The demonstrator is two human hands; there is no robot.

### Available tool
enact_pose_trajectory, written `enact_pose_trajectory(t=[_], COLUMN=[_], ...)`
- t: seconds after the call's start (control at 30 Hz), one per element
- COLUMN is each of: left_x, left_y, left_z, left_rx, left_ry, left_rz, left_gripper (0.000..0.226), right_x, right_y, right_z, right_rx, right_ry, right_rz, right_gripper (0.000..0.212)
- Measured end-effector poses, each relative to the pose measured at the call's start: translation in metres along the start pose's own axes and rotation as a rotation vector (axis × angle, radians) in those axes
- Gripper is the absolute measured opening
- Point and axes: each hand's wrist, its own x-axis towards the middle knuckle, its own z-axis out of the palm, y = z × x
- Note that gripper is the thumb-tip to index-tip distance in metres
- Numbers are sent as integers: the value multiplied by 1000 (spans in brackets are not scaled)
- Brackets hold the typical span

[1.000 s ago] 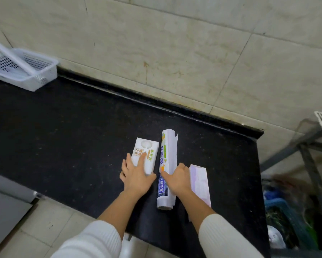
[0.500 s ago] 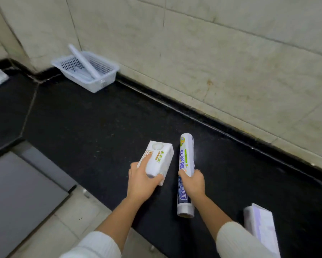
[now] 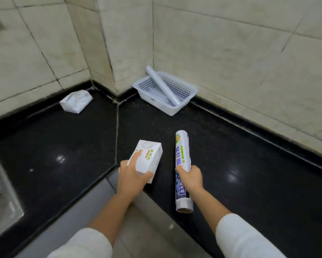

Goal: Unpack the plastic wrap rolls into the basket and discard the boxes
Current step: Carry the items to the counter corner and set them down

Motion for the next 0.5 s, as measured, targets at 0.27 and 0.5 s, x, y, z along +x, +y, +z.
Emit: enact_pose_trajectory(t=[0.27, 0.5], left_x=[115, 211], left_y=[-41, -60], left_z=[-54, -94], left_rx=[-39, -31], left_ry=[72, 106], left_rz=[1, -52], left_gripper=[84, 86], right_x=[59, 121], right_y=[-70, -138], right_z=[106, 185], right_rx=[-143, -248], right_ry=[-52, -39], right_rz=[-70, -111], right_gripper=[46, 54])
